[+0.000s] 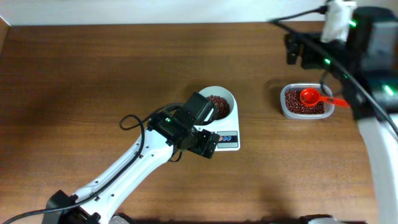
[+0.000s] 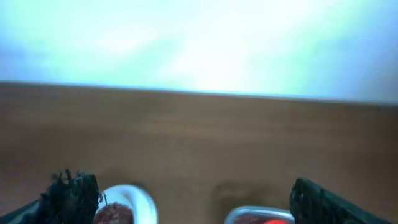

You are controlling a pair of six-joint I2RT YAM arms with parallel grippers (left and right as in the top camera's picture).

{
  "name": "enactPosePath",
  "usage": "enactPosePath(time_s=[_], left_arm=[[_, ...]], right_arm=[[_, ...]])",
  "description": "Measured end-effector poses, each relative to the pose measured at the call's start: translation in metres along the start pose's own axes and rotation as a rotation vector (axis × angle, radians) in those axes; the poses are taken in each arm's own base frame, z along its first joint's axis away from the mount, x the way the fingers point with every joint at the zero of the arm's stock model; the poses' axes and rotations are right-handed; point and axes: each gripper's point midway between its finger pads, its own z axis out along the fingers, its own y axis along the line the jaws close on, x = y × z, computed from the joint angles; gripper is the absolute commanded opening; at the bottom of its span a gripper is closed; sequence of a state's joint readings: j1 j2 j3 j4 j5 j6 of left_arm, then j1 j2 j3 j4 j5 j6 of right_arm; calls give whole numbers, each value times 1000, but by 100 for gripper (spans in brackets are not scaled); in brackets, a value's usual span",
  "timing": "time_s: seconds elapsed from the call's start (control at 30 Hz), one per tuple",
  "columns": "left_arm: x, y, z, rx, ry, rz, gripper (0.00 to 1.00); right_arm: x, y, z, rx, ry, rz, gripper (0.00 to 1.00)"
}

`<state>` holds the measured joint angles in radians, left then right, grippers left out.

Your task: Scoop item into bowl and weigh 50g on scale

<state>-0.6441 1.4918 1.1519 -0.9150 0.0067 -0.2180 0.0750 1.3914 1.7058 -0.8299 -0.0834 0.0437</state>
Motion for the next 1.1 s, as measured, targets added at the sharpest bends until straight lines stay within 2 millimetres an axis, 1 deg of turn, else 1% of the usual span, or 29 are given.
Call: enactPosePath(time_s=[0.03,0.07,0.1,0.13,0.17,0.2,0.3,0.37,0.4,0.43,0.47,0.5,0.6,0.63,0.67,0.73,0.83,0.9,1.03,1.07,1.1], left_arm=[[0,0,0,0,1,0,99],[0,0,0,0,1,0,99],[0,0,0,0,0,0,99],[0,0,0,0,0,0,99],[0,0,0,0,0,0,99],[0,0,0,0,1,0,99],[0,0,0,0,0,0,99],[0,0,0,0,1,0,99],[0,0,0,0,1,0,99],[0,0,0,-1,1,0,99],[1,0,0,-1,3,0,99],[1,0,1,0,2,0,99],[1,0,1,-1,3,0,99],[1,0,1,-1,3,0,99],[1,0,1,-1,3,0,99],[1,0,1,-1,4,0,99],[1,0,1,-1,4,0,99],[1,0,1,-1,4,0,99],[1,0,1,-1,4,0,99],[1,0,1,-1,4,0,99],[1,0,1,-1,4,0,99]], right_arm=[[3,-5,-24,39,-7,-14,99],[10,-10,-42,75,4,-21,99],[15,-13,-50,94,7,-24,99],[26,-16,-57,115,32,-27,99],[35,-19,-55,130,58,-28,99],[39,-21,-51,139,77,-30,99],[58,-26,-20,148,162,-37,99],[80,-28,-2,148,209,-38,98],[99,-30,4,148,226,-40,99],[113,-30,4,148,239,-39,99],[115,-30,5,147,209,-42,99],[130,-30,-3,147,173,-50,99],[140,-30,-13,145,31,-55,99],[144,-30,-12,144,-27,-57,99],[161,-30,-9,138,-40,-60,99],[171,-30,0,128,-142,-65,99],[209,-31,6,117,-229,-68,99],[218,-29,5,103,-309,-71,99],[252,-26,5,80,-357,-78,99],[266,-27,6,78,-353,-78,99],[275,-27,7,77,-348,-79,99]])
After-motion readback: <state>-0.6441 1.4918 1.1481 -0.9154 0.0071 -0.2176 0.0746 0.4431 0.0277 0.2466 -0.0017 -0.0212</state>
